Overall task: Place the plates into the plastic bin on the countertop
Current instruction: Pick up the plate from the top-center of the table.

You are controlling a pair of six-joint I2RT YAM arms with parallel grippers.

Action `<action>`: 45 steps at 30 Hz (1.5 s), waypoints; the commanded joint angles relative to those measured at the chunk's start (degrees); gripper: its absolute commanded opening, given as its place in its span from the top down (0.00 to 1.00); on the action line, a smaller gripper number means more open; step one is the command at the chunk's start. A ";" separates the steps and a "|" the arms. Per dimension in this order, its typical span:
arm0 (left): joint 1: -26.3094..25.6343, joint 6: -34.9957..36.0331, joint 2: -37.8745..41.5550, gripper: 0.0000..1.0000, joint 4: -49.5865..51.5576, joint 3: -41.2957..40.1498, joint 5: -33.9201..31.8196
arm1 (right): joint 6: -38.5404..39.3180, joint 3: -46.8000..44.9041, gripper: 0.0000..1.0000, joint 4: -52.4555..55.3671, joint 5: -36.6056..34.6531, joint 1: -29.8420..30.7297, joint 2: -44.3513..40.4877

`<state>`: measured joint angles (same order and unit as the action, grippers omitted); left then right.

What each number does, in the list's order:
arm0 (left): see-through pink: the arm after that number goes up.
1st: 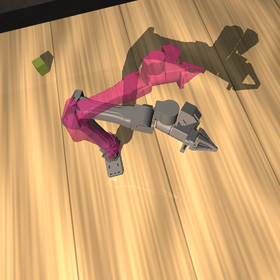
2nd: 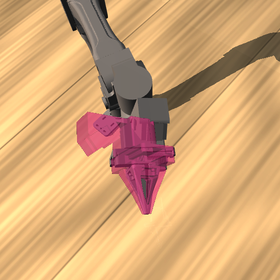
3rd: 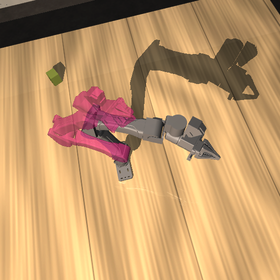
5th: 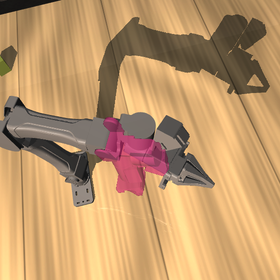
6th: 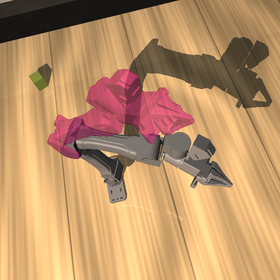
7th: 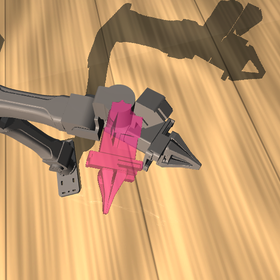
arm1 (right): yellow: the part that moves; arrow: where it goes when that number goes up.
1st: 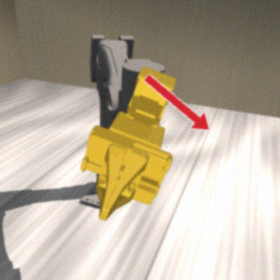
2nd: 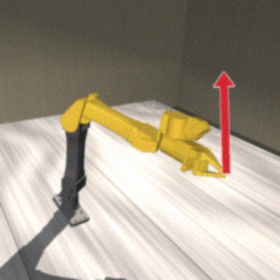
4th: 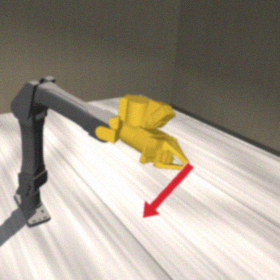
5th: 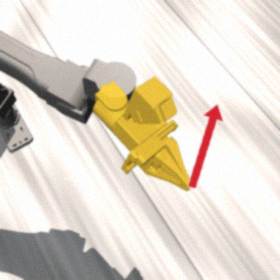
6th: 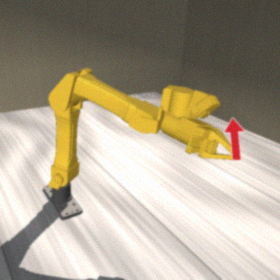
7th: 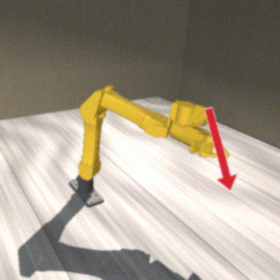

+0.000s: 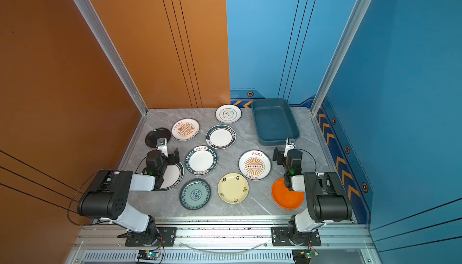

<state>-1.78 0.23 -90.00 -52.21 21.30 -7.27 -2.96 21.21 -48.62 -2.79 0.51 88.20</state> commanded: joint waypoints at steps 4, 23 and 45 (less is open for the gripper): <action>0.45 0.21 0.61 0.02 0.22 0.69 1.03 | -0.19 1.02 0.00 -0.34 -0.53 -0.08 -0.40; -12.72 -11.19 33.61 0.02 35.15 8.28 -11.99 | -35.23 17.00 0.00 43.97 1.20 1.62 -23.97; -13.73 -22.72 27.52 0.02 48.07 17.08 3.35 | -51.90 37.49 0.29 43.69 9.18 30.25 6.34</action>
<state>-15.07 -21.34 -62.70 -4.47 38.13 -5.30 -51.55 55.51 -4.78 7.05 30.72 90.26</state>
